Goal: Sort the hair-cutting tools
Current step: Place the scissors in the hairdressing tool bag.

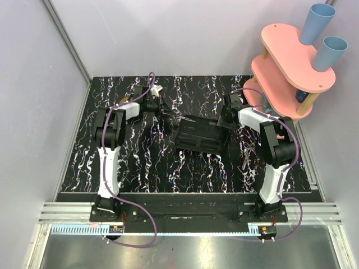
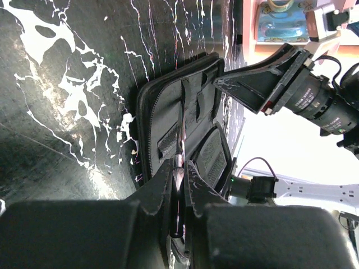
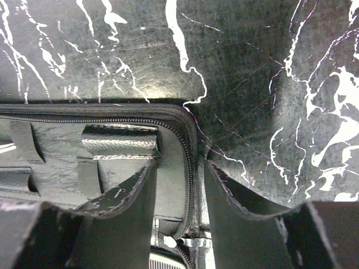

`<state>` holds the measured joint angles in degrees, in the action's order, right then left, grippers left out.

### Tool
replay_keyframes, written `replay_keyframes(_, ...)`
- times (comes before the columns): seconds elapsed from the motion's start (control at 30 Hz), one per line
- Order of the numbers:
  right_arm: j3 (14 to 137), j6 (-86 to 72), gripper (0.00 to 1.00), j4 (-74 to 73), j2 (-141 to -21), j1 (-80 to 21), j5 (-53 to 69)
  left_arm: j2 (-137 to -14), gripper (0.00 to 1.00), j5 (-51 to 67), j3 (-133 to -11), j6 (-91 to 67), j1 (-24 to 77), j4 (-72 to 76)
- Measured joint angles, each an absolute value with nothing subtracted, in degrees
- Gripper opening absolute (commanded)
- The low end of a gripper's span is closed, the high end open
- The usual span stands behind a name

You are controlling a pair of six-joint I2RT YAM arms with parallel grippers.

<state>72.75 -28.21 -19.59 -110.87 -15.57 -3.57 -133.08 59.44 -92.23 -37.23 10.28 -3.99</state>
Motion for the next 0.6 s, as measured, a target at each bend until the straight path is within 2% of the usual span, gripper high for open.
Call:
replay_keyframes(0.33,73.0,-28.1,0.45,-19.4,-111.7,-15.5,-3.4,-138.4,0.0,64.5,-93.3,-45.7,10.2,3.7)
replay_keyframes(0.47,72.9,-28.0,0.37,-19.5,-111.7,-15.5,-3.5,-140.0,0.0,64.8,-93.8,-49.9,11.3,7.9)
replay_keyframes(0.6,72.8,-27.7,0.21,-19.8,-111.7,-14.8,-3.2,-141.6,0.0,65.3,-95.5,-51.4,11.6,9.4)
